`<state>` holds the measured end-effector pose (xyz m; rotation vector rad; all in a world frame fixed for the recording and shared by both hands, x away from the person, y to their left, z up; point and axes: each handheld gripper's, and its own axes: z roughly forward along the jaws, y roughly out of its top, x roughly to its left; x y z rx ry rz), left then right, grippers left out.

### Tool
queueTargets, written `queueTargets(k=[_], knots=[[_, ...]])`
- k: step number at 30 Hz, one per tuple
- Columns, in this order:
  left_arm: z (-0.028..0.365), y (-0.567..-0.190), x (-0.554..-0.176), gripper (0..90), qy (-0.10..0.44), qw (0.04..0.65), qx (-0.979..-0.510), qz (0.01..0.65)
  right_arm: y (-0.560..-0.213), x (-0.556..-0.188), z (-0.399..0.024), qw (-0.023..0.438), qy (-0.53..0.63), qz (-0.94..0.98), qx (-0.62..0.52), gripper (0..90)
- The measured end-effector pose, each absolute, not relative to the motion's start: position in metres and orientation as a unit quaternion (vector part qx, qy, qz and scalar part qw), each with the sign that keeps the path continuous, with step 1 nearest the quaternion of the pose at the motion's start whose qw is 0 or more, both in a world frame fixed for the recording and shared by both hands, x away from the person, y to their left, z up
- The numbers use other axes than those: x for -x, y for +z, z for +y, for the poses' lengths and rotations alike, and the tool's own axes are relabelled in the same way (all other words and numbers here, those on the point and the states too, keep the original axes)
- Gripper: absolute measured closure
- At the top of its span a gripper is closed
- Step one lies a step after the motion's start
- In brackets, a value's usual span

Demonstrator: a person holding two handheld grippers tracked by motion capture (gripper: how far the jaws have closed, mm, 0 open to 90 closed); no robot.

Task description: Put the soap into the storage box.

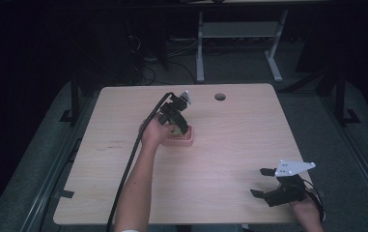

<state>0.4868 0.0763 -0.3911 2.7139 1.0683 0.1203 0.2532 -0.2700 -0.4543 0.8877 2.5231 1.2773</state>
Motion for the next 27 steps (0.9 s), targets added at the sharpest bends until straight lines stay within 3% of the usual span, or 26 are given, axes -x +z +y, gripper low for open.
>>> queueTargets(k=[27], knots=[[0.071,-0.411,-0.496,26.4,0.029,0.083,-0.921,0.38,-0.454,-0.253,-0.27,0.087,0.429,0.848,-0.299,13.8]])
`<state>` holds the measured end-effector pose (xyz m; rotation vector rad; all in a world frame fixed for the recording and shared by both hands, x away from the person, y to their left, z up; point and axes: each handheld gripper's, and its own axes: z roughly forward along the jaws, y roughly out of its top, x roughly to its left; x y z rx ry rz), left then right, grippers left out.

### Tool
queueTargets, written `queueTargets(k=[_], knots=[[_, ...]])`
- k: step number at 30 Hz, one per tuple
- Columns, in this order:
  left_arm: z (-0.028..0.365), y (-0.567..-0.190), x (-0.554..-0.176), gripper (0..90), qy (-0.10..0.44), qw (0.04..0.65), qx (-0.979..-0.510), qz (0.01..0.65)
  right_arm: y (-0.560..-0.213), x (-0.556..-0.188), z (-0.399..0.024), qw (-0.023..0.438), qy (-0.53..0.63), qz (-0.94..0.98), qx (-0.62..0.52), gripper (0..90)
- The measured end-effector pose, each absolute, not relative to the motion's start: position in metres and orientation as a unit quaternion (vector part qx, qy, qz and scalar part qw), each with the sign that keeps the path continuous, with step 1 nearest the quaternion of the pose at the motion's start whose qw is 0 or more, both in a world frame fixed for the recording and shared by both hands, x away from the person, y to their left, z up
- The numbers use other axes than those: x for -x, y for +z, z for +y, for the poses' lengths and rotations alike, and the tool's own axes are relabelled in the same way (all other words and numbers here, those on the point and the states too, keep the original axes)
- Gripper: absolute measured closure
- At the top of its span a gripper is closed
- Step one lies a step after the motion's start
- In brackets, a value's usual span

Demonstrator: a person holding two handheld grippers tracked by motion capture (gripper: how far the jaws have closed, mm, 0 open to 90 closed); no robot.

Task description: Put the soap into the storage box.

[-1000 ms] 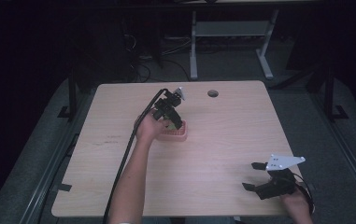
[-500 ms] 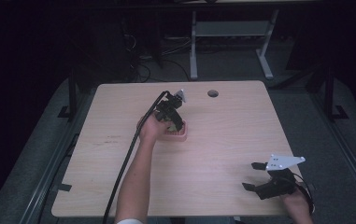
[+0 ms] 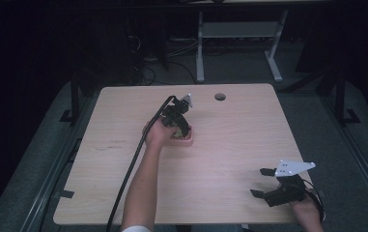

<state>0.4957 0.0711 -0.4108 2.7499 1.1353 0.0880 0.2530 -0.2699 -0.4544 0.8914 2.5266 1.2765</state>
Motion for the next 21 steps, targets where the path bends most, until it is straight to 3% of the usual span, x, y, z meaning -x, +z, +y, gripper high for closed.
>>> queueTargets(k=[21], knots=[[0.071,-0.4174,-0.4949,26.2,0.02,0.077,-0.92,0.383,-0.4542,-0.2528,-0.2693,0.086,0.429,0.848,-0.298,13.8]])
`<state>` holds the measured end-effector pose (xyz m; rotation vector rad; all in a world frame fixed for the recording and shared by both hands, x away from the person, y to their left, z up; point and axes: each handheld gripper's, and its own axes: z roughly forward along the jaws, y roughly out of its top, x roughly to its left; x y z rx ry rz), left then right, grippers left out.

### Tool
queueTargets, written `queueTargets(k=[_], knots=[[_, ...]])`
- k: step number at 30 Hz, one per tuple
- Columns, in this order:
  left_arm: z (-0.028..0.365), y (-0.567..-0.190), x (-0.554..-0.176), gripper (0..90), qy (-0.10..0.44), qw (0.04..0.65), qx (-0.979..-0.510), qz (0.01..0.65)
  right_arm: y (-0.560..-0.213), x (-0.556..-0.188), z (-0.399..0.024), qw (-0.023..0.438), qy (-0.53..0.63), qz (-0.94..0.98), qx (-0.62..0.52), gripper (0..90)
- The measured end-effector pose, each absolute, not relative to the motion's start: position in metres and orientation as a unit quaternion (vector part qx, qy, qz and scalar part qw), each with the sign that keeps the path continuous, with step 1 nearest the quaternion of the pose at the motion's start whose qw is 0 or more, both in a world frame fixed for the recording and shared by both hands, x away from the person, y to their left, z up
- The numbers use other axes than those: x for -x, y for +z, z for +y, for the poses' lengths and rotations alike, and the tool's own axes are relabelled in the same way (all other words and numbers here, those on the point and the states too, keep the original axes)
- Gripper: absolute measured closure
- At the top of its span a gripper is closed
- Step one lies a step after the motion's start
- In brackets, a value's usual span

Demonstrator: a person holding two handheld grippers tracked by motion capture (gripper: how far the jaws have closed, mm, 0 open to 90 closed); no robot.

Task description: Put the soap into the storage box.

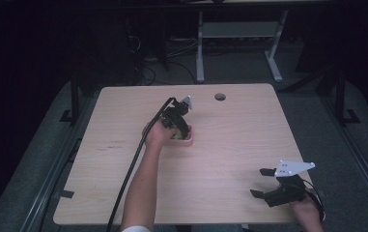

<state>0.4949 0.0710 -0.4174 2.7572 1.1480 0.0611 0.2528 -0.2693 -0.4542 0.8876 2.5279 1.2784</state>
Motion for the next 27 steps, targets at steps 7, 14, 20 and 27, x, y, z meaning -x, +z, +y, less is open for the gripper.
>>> queueTargets(k=[7,14,20,27], knots=[[0.0702,-0.4158,-0.4927,25.9,0.024,0.073,-0.924,0.375,-0.4542,-0.2526,-0.2689,0.087,0.428,0.849,-0.298,13.7],[0.0705,-0.4147,-0.4919,25.7,0.026,0.073,-0.925,0.372,-0.4542,-0.253,-0.269,0.086,0.428,0.849,-0.297,13.7],[0.0713,-0.4127,-0.4906,25.4,0.028,0.075,-0.925,0.37,-0.4543,-0.253,-0.2687,0.086,0.427,0.85,-0.296,13.8],[0.0727,-0.4092,-0.4884,25.3,0.028,0.072,-0.928,0.364,-0.4543,-0.2527,-0.268,0.085,0.427,0.85,-0.296,13.8]])
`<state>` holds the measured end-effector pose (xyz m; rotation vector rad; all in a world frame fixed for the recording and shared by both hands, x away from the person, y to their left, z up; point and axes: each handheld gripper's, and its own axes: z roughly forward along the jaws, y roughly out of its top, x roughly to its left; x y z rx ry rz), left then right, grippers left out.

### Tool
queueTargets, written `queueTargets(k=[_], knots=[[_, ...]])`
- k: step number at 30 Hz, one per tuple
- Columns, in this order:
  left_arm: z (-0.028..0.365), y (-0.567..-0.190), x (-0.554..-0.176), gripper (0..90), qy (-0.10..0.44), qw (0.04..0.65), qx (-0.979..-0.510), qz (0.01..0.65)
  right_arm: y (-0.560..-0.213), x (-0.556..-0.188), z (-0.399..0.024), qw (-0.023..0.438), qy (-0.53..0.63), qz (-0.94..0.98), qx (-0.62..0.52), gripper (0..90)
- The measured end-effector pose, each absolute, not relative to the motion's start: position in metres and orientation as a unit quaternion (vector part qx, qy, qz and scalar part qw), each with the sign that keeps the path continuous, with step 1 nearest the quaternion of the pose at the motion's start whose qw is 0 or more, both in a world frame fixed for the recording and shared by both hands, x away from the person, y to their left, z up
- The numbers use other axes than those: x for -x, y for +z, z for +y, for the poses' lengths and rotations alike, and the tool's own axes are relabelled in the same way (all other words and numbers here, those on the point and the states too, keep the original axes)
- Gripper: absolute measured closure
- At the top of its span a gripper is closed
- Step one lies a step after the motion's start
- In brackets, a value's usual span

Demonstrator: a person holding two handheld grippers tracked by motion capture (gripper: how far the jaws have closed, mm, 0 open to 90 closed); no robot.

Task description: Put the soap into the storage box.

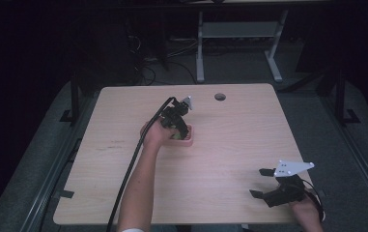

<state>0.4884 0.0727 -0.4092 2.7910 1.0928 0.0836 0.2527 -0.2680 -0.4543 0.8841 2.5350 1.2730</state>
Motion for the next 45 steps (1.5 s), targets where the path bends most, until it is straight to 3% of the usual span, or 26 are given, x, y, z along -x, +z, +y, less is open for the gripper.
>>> queueTargets(k=[45], knots=[[0.083,-0.378,-0.447,23.2,0.048,0.135,-0.939,0.312,-0.458,-0.254,-0.27,0.088,0.416,0.852,-0.305,13.8]])
